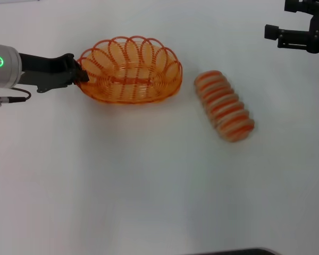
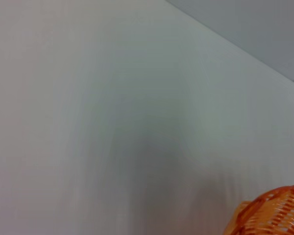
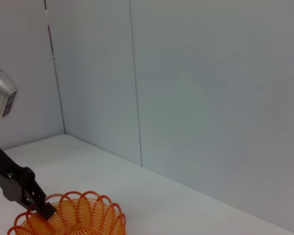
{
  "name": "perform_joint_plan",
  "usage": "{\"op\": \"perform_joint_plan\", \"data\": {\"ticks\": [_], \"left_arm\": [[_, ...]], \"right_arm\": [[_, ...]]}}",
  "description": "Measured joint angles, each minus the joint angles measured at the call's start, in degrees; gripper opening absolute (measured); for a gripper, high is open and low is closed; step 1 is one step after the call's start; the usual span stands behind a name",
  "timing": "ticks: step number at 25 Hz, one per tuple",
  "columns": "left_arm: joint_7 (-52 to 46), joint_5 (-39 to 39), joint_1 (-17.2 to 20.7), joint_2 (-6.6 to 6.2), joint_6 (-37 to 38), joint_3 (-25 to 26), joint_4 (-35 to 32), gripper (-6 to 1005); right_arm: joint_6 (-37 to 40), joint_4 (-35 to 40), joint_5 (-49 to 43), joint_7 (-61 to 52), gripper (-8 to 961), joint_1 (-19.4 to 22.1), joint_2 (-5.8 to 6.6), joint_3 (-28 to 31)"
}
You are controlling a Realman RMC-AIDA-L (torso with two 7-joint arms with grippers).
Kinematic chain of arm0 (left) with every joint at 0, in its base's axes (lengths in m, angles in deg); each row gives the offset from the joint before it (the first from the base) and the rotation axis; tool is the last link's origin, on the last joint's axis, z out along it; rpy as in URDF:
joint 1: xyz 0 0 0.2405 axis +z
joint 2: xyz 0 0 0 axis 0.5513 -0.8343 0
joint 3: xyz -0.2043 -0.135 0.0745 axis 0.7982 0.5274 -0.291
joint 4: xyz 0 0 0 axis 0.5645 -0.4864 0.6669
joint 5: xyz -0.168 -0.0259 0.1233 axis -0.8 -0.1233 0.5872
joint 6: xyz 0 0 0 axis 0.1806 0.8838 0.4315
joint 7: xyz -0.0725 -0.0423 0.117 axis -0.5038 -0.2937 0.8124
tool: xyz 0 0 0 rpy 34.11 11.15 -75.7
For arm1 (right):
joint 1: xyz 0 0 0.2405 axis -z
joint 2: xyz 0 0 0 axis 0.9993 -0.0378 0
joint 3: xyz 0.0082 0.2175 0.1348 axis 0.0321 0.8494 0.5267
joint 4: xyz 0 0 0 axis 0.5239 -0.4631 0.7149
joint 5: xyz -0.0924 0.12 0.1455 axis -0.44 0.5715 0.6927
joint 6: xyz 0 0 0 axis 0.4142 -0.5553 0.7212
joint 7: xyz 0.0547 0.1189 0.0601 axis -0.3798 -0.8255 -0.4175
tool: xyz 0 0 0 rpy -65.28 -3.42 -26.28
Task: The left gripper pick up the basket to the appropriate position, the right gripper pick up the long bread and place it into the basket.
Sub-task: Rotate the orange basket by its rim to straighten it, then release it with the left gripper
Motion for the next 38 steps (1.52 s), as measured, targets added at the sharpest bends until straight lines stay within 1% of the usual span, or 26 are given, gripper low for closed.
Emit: {"op": "perform_joint_plan", "data": {"ticks": [10,20,27,33,38], "left_arm": [[-1.42,-0.5,0.95,0.1,-3.41,-0.66,2.06,96],[-1.29,-0.76,1.22,0.1,-4.59,-1.49,2.83,99],[-1.11,-3.94,2.97,-0.08,-5.24,-1.57,2.87,101],[-1.29,-4.25,3.55,-0.08,-5.88,-4.06,2.86,103],[-1.44,-4.28,3.64,-0.13,-5.75,-4.91,2.56,105]], "right_arm": [[-0.17,-0.03,0.04,0.12,916,0.0,-0.23,-0.5],[-0.18,-0.05,0.04,0.15,917,0.18,-0.22,-0.53],[-0.13,-0.05,0.04,0.15,917,0.32,-0.23,-0.69],[0.01,-0.02,0.04,0.15,917,0.35,-0.22,-0.69],[0.09,0.08,0.04,0.15,917,0.29,-0.23,-0.68]]}}
